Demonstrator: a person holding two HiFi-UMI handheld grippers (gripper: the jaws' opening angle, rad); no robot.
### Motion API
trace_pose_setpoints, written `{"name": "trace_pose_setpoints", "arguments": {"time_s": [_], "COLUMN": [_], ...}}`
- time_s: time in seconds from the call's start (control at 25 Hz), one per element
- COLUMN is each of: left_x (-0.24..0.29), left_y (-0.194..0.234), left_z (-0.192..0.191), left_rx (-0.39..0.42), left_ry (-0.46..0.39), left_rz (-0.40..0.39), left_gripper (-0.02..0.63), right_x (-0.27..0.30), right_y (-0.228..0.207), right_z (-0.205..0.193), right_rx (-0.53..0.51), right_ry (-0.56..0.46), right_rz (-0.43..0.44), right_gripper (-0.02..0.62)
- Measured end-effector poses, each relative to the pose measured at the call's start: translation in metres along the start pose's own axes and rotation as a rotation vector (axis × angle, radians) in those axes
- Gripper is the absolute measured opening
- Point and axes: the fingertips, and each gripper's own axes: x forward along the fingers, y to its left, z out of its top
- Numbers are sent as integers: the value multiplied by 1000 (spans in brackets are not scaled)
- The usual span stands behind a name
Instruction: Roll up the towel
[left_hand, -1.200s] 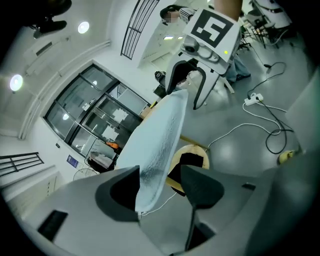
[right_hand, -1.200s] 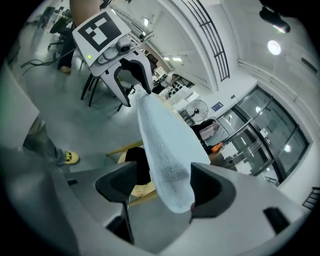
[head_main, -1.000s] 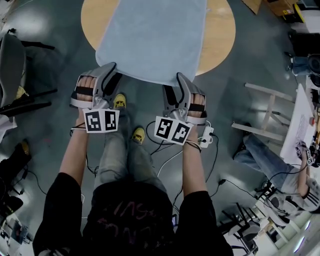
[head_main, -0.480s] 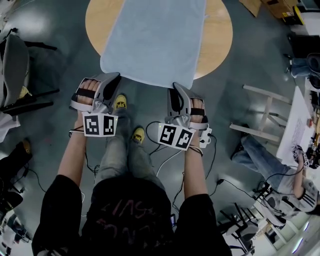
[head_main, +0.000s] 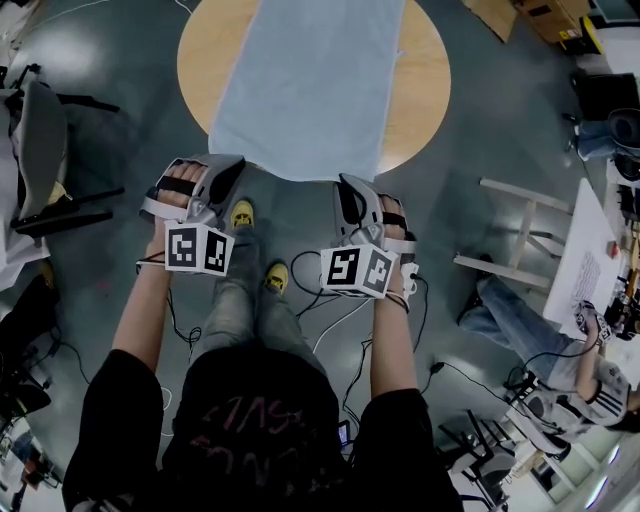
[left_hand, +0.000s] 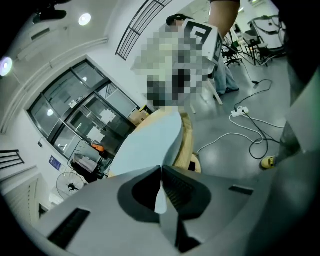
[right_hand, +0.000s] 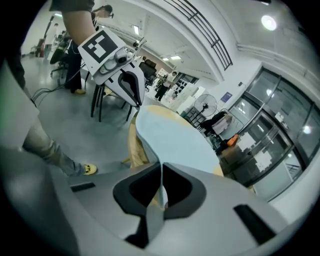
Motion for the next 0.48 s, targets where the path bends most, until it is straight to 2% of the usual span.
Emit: {"name": "trace_pose_setpoints", "arguments": {"time_s": [0.24, 0.48], "left_x": [13, 30], "left_y": [10, 31], "left_z": [-8, -8], "left_rx": [-9, 12], "left_ry": [17, 6], "left_rz": [-94, -209], "left_gripper": [20, 20], "right_x": [10, 26], "right_y": [-2, -19], "right_z": [-7, -11], "right_rx": [33, 66], "right_ry": [35, 80], "right_rz": [140, 227], "right_gripper": [18, 23]}}
